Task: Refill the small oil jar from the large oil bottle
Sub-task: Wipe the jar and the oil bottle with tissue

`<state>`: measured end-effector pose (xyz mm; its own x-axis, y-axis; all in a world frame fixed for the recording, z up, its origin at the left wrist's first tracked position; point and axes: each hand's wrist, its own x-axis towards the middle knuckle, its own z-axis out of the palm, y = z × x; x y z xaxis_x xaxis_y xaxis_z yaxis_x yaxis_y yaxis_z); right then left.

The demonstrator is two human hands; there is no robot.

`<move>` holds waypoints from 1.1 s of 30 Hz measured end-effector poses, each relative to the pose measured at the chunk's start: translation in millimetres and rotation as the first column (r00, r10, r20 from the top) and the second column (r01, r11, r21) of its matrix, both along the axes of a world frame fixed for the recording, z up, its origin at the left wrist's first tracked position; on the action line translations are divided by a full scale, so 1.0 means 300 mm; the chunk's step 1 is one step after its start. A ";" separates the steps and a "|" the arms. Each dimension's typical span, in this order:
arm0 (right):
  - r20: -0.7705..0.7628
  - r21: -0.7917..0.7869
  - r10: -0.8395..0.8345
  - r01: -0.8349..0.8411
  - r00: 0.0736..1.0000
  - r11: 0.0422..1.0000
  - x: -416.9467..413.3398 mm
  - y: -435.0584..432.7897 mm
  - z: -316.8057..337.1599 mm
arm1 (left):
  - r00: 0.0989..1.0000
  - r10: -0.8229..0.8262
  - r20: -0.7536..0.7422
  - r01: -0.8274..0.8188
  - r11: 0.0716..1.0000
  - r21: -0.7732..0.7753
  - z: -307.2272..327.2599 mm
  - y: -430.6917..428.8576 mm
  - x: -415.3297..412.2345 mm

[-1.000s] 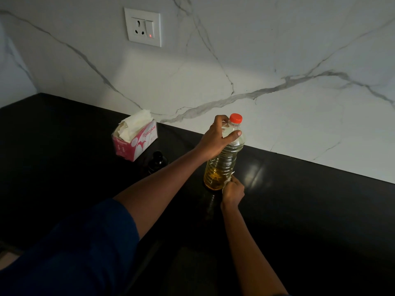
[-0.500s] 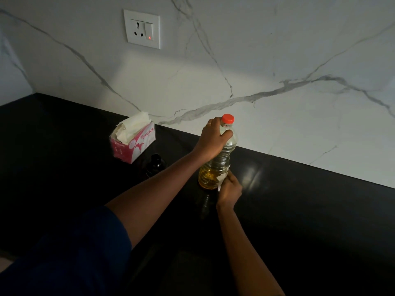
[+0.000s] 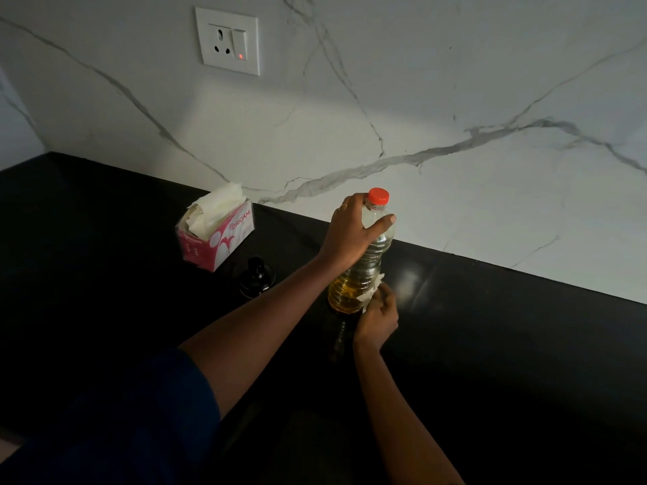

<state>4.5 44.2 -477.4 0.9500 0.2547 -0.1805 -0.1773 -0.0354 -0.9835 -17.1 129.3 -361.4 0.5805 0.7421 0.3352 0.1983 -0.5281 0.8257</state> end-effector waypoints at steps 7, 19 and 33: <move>-0.020 -0.023 0.089 -0.089 0.996 0.996 0.074 0.054 0.023 | 0.999 -0.015 -0.034 0.015 1.000 0.006 0.017 0.005 -0.010; -0.035 -0.109 0.175 -0.178 0.984 0.978 0.061 0.032 0.000 | 0.996 0.009 -0.087 -0.008 1.000 0.005 0.018 0.049 -0.017; -0.058 -0.099 0.101 -0.107 0.993 0.989 0.009 0.055 0.023 | 0.997 0.019 -0.069 -0.021 1.000 -0.021 0.011 0.062 -0.014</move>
<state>7.1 60.8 -470.5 0.9077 0.3294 -0.2599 -0.2190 -0.1563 -0.9631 -21.4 147.8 -358.2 0.5868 0.7603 0.2785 0.2655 -0.5056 0.8209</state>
